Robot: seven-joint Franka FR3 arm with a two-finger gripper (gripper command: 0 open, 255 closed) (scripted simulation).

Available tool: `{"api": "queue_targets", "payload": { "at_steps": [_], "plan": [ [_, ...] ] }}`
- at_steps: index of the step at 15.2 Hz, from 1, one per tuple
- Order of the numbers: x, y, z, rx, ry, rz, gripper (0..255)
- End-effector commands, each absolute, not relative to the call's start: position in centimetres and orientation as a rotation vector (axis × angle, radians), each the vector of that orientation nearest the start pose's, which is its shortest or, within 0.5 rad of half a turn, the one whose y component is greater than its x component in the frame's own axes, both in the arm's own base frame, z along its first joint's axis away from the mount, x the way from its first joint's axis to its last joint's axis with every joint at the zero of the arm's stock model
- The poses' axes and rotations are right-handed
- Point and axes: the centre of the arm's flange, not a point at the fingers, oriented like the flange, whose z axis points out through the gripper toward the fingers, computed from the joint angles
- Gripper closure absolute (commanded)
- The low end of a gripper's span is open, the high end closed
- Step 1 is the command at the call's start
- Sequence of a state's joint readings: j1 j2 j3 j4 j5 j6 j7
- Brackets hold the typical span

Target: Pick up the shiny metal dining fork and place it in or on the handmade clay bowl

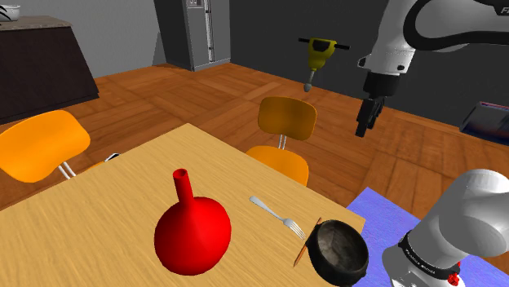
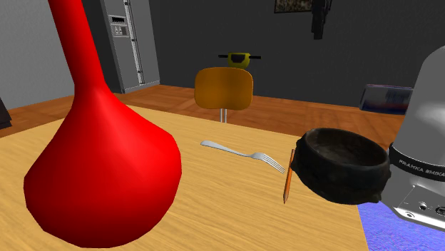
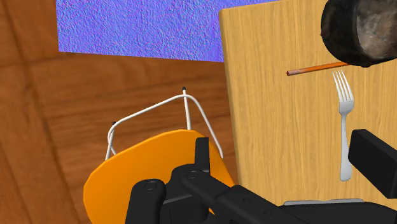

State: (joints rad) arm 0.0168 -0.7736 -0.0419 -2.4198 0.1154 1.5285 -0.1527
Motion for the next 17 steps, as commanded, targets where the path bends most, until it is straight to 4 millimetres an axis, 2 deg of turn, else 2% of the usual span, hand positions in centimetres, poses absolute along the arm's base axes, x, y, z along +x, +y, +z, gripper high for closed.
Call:
{"api": "queue_targets", "payload": {
  "at_steps": [1, 17],
  "plan": [
    [30.2, 0.2, 55.4, -2.976, -0.208, 0.158, 0],
    [35.9, 16.7, 42.1, -3.008, -0.242, 0.26, 0]
  ]
}}
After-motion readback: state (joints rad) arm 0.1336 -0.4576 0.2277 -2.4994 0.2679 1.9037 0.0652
